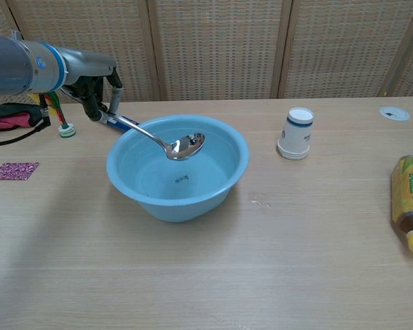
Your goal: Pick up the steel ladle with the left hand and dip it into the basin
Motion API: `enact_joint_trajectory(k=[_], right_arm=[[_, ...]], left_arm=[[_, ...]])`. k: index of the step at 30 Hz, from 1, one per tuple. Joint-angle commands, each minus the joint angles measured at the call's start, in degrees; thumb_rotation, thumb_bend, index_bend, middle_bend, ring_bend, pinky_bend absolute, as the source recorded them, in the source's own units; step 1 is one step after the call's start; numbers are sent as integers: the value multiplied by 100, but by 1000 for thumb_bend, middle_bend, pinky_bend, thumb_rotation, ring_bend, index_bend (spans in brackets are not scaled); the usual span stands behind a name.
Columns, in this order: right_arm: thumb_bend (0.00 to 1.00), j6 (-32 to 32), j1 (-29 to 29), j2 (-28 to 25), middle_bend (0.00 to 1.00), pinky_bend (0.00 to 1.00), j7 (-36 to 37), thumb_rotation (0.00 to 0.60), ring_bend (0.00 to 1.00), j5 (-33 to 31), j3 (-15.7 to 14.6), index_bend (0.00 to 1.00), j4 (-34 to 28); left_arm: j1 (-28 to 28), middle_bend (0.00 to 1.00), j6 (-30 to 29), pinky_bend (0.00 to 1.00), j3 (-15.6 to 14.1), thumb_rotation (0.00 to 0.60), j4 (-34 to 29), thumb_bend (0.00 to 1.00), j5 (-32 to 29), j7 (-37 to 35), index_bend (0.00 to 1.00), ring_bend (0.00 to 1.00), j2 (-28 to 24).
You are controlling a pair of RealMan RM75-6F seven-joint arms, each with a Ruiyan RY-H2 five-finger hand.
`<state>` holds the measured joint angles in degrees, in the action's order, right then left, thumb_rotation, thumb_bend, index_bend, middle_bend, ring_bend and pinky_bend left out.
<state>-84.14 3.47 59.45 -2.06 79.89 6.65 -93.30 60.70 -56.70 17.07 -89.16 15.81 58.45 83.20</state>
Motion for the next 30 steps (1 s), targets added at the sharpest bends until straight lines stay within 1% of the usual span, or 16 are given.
enact_joint_trajectory(k=[1,7,13,23,30], right_arm=[[0,14,3,-4,0,0,20,600,0,-31,14,0,10],[0,24,-5,-16,0,0,75,600,0,-115,47,0,40],[0,50,7,-31,0,0,127,600,0,-160,74,0,60],[0,81,11,-42,0,0,179,600,0,-219,94,0,88],[0,155,33,-46,0,0,214,600,0,-255,94,0,114]], left_arm=[[223,900,78,956,-120,600,318,571,-149,70,761,829,226],[633,900,21,956,-348,600,828,571,-407,487,762,829,571],[947,900,-143,956,-601,600,1331,571,-401,975,767,829,948],[1146,900,-220,956,-628,600,1650,577,-392,1249,784,829,1248],[1297,900,-231,956,-683,600,1952,602,-436,1581,789,830,1536]])
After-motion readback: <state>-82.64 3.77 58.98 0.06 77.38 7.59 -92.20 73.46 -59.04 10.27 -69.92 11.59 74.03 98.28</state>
